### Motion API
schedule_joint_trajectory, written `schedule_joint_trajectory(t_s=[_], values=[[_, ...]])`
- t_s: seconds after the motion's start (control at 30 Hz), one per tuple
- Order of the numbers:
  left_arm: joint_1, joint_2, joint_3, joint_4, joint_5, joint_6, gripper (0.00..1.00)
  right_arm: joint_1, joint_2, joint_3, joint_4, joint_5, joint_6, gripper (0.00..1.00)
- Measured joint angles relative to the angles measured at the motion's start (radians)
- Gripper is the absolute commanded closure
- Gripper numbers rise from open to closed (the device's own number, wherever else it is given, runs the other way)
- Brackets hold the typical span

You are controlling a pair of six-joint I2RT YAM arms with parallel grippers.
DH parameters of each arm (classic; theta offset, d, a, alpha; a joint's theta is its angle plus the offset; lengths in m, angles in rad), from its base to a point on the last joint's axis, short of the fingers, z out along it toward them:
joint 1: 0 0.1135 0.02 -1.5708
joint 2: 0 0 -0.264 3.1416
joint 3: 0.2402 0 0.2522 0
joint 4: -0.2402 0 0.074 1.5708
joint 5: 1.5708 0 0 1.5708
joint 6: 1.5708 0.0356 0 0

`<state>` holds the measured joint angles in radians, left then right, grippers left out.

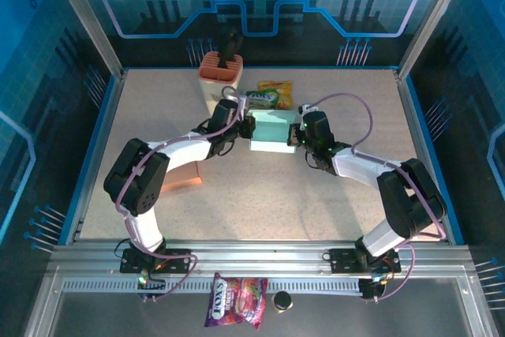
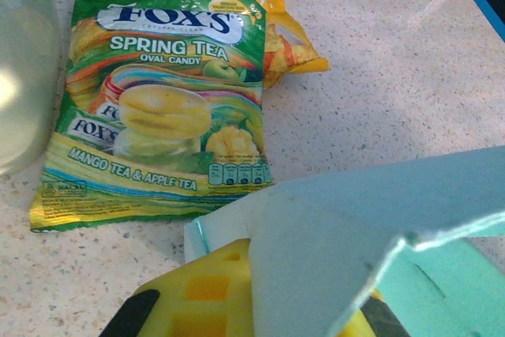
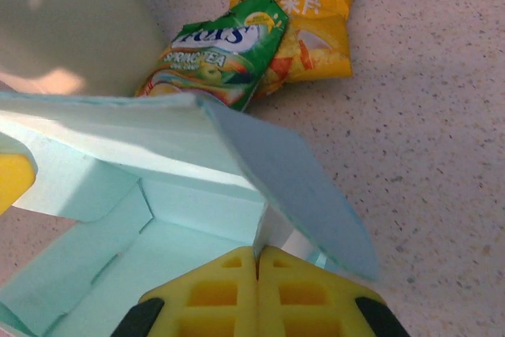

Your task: Fold the paper box

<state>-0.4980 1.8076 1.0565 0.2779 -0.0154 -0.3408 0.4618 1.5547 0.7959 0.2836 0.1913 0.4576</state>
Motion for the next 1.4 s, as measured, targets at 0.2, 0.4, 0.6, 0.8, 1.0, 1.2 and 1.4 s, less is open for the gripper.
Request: schedule_joint_trajectory(t_s=[0.2, 0.4, 0.6, 0.8, 1.0, 1.2, 1.4], values=[[-0.058, -0.004, -0.071, 0.091, -0.087, -0.001, 1.00, 0.000, -0.036, -0.041, -0.035, 0.007, -0.015, 0.96], [-0.093, -0.017, -0.102, 0.120, -0.139, 0.000, 1.00, 0.010, -0.070, -0.003, -0.185, 0.011, -0.001, 0.62], [-0.126, -0.018, -0.102, 0.112, -0.175, 0.002, 1.00, 0.022, -0.149, 0.053, -0.390, -0.014, 0.102, 0.40], [-0.149, -0.018, -0.096, 0.095, -0.226, -0.001, 1.00, 0.023, -0.311, 0.042, -0.572, -0.063, 0.302, 0.31], [-0.156, -0.018, -0.093, 0.090, -0.251, -0.002, 1.00, 0.023, -0.503, 0.016, -0.700, -0.076, 0.539, 0.32], [-0.166, -0.018, -0.089, 0.079, -0.260, -0.002, 1.00, 0.031, -0.512, 0.036, -0.703, -0.072, 0.883, 0.35], [-0.178, -0.018, -0.084, 0.068, -0.269, -0.006, 1.00, 0.063, -0.283, 0.225, -0.668, -0.067, 1.128, 0.36]])
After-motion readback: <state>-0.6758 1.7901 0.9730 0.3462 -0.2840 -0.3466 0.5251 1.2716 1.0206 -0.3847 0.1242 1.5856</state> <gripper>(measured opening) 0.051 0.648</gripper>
